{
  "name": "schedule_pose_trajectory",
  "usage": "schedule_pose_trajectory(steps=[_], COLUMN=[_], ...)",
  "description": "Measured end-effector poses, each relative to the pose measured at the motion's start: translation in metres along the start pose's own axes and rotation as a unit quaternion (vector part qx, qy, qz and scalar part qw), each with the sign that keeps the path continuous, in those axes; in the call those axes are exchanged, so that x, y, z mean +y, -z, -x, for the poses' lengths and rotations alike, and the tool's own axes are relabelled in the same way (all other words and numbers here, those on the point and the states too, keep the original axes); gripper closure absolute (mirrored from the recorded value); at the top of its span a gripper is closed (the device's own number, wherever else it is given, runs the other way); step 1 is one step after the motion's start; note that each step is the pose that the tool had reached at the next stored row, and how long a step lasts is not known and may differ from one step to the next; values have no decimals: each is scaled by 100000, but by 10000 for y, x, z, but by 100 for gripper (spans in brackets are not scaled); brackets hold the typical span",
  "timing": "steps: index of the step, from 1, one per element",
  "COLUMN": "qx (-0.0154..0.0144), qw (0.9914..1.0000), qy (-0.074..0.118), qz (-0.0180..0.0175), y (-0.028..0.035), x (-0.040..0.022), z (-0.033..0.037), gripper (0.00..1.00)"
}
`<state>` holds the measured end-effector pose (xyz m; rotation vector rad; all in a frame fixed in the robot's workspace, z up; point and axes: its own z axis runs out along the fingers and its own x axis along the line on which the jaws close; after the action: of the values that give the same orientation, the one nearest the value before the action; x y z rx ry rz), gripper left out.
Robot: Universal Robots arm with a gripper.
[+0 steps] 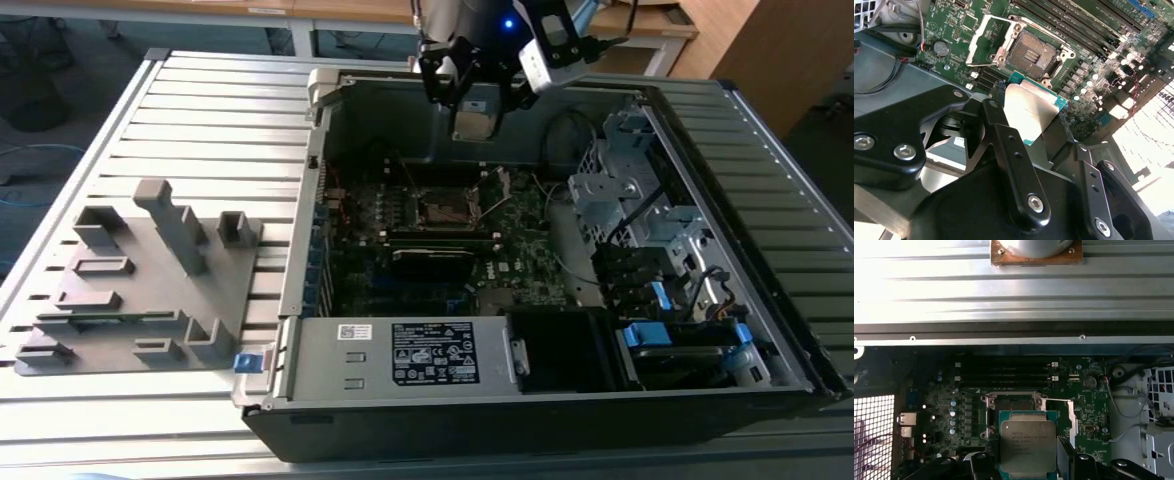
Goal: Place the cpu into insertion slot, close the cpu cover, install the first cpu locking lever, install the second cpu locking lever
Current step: 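Place the cpu into insertion slot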
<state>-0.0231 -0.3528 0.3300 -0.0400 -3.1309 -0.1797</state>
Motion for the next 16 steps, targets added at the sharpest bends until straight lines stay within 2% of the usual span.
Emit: schedule_pose_trajectory(steps=[9, 16], qx=[4, 1], qw=[100000, 100000], qy=[0, 2], qz=[-7, 0], y=[-92, -99], x=[-10, -11], z=[1, 1], gripper=[46, 46])
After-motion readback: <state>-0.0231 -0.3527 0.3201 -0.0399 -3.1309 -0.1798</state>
